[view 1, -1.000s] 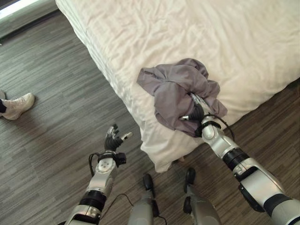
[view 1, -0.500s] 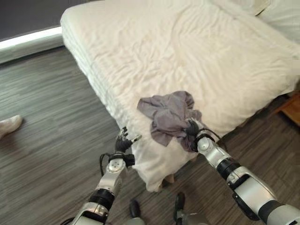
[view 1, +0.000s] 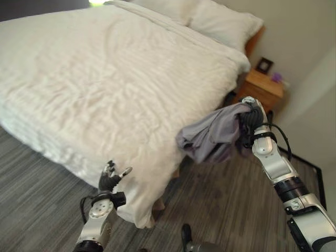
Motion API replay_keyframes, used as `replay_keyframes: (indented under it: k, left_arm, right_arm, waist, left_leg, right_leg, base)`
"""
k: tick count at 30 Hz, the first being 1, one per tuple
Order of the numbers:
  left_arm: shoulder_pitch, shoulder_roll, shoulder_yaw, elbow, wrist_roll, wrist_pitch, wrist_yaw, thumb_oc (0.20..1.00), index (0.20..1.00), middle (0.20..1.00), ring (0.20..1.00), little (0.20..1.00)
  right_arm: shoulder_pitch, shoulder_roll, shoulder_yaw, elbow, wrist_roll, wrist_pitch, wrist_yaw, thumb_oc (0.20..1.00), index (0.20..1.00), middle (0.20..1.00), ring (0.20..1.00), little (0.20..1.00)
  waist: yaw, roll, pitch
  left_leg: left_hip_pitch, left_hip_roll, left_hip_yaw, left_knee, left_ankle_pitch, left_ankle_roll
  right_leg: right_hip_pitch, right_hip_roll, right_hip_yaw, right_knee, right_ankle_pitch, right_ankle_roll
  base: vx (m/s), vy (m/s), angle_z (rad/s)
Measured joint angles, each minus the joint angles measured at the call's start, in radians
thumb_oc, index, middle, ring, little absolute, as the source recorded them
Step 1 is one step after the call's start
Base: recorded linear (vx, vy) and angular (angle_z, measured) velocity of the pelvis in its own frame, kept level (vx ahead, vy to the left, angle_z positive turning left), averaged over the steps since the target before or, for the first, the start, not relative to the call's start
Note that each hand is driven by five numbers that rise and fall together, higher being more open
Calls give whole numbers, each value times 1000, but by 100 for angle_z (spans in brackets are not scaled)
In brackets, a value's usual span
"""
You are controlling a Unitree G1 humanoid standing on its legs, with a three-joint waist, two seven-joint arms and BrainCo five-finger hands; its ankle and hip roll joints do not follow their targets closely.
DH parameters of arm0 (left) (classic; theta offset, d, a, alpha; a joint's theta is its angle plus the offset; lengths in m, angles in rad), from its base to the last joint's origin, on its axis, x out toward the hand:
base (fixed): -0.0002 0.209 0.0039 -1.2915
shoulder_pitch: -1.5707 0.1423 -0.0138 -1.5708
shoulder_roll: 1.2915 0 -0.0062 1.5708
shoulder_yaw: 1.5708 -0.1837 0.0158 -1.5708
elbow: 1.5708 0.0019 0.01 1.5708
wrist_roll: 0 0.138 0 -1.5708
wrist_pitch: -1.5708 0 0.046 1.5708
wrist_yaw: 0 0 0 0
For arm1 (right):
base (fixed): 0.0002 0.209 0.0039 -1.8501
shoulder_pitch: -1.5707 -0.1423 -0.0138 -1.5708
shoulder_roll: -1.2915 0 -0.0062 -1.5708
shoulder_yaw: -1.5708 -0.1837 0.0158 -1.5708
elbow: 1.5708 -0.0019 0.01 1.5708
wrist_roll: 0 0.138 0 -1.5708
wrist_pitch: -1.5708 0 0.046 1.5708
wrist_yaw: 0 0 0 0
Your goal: Pick up bed clothes into laundry basket.
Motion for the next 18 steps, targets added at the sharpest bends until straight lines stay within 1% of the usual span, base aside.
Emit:
replay_keyframes:
  k: [1,2,3,4,5,6,7,8,9,10,11,12,13,14,15,16,17,18]
  left_arm:
    - [3,1,9,-2,0,0,-2,1000,1000,1000,1000,1000]
    - [27,-9,17,-20,0,0,-5,1000,1000,1000,1000,1000]
    - [32,-27,13,-23,0,0,-12,1000,1000,1000,1000,1000]
    - [29,-43,4,-30,0,0,-18,1000,1000,1000,1000,1000]
    - [28,-49,-1,-54,-1,2,-22,1000,1000,1000,1000,1000]
    - [29,-51,-10,-77,-1,1,-34,1000,1000,1000,1000,1000]
    - [29,-64,-9,-97,-1,1,-39,1000,1000,1000,1000,1000]
    - [31,-57,5,-101,-3,1,-47,1000,1000,1000,1000,1000]
    - [35,-31,14,-109,-3,2,-74,1000,1000,1000,1000,1000]
    - [65,-15,36,-135,-6,5,-84,1000,1000,1000,1000,1000]
    - [129,0,72,-232,-9,4,-81,1000,1000,1000,1000,1000]
    - [258,-48,150,-386,-8,-38,-92,1000,1000,1000,1000,1000]
    - [239,-70,145,-343,-9,-42,-94,1000,1000,1000,1000,1000]
    - [193,-99,113,-271,-9,-31,-91,1000,1000,1000,1000,1000]
    - [167,-115,82,-254,-9,-16,-97,1000,1000,1000,1000,1000]
    - [154,-147,77,-304,-9,-26,-119,1000,1000,1000,1000,1000]
    - [129,-156,65,-299,-8,-24,-122,1000,1000,1000,1000,1000]
    - [93,-177,56,-296,-8,-18,-121,1000,1000,1000,1000,1000]
  right_arm:
    - [10,-5,-1,17,0,2,-7,200,200,200,200,200]
    - [13,-3,0,34,-2,12,-12,200,200,200,200,200]
    - [13,-10,0,32,-3,12,-12,200,200,200,200,200]
    - [12,-22,-1,29,-4,12,-12,200,200,200,200,200]
    - [12,-27,-1,23,-17,12,-12,200,200,200,200,200]
    - [12,-27,0,19,-32,10,-11,200,200,200,200,200]
    - [13,-14,3,8,-41,10,-7,200,200,200,200,200]
    - [15,-13,3,-9,-41,9,-4,200,200,200,200,200]
    - [16,-27,2,-15,-41,-2,-4,200,200,200,200,200]
    - [22,-39,-8,-26,-41,2,-2,200,200,200,200,200]
    - [57,-48,-39,-98,-42,9,0,200,200,200,200,200]
    - [114,-78,-74,-175,-74,-24,-11,200,200,200,200,200]
    - [116,-81,-82,-165,-78,-17,-17,200,200,200,200,200]
    - [105,-97,-96,-159,-78,-6,-21,200,200,200,200,200]
    - [75,-128,-80,-160,-79,-5,-17,200,200,200,200,200]
    - [58,-179,-81,-163,-83,-17,-11,200,200,200,200,200]
    - [80,-201,-83,-167,-84,-18,-14,200,200,200,200,200]
    - [111,-246,-85,-170,-85,-25,-14,200,200,200,200,200]
  waist:
    - [4,16,9]
    - [50,55,23]
    - [74,93,35]
    - [77,112,40]
    - [81,135,50]
    - [96,133,48]
    - [127,136,47]
    - [145,137,47]
    - [132,127,44]
    - [120,107,35]
    - [121,87,29]
    - [155,88,25]
    - [145,98,24]
    - [134,122,15]
    - [134,157,11]
    - [137,183,21]
    - [105,171,19]
    - [83,171,18]
  left_leg:
    - [9,9,23,-10,9,15]
    - [55,54,104,-50,30,3]
    - [72,82,127,-70,29,1]
    - [74,98,127,-79,28,7]
    - [76,118,168,-88,61,-7]
    - [81,134,202,-95,66,-11]
    - [114,158,294,-113,73,-24]
    - [139,164,329,-127,74,-26]
    - [154,167,343,-139,76,-41]
    - [169,159,362,-146,88,-68]
    - [172,166,389,-139,87,-100]
    - [180,231,464,-78,85,-106]
    - [149,250,444,-47,56,-130]
    - [169,227,406,-136,51,-154]
    - [183,215,415,-209,55,-151]
    - [206,250,457,-201,103,-196]
    - [216,254,464,-184,106,-192]
    - [215,272,457,-170,94,-205]
  right_leg:
    - [8,-10,-99,12,-65,22]
    - [3,-16,-319,128,-201,-128]
    - [13,-18,-355,168,-210,-123]
    - [42,-37,-350,155,-213,-109]
    - [58,-81,-397,190,-241,-96]
    - [58,-121,-441,244,-270,-86]
    - [65,-207,-539,340,-314,-74]
    - [97,-235,-540,304,-312,-67]
    - [139,-254,-541,241,-305,-60]
    - [175,-259,-545,181,-261,-69]
    - [182,-258,-566,170,-221,-116]
    - [166,-184,-610,114,-226,-124]
    - [166,-174,-609,99,-217,-136]
    - [144,-156,-633,104,-217,-136]
    - [117,-127,-681,105,-219,-135]
    - [102,-109,-737,126,-304,-179]
    - [100,-112,-753,159,-321,-172]
    - [89,-117,-752,208,-355,-167]
  base:
    - [-215,66,-122]
    - [-139,11,-126]
    - [-129,23,-133]
    - [-216,20,-70]
    - [-155,14,-64]
    - [-59,-10,-131]
    - [28,-3,-177]
    - [-41,-73,-167]
    - [-116,-116,-101]
    - [-119,-120,-72]
    - [-27,-168,-173]
    - [-2,-161,-171]
    - [1,-248,-164]
    - [20,-209,-84]
    - [111,-342,-152]
    - [106,-265,-141]
    - [134,-303,-93]
    - [67,-244,-20]
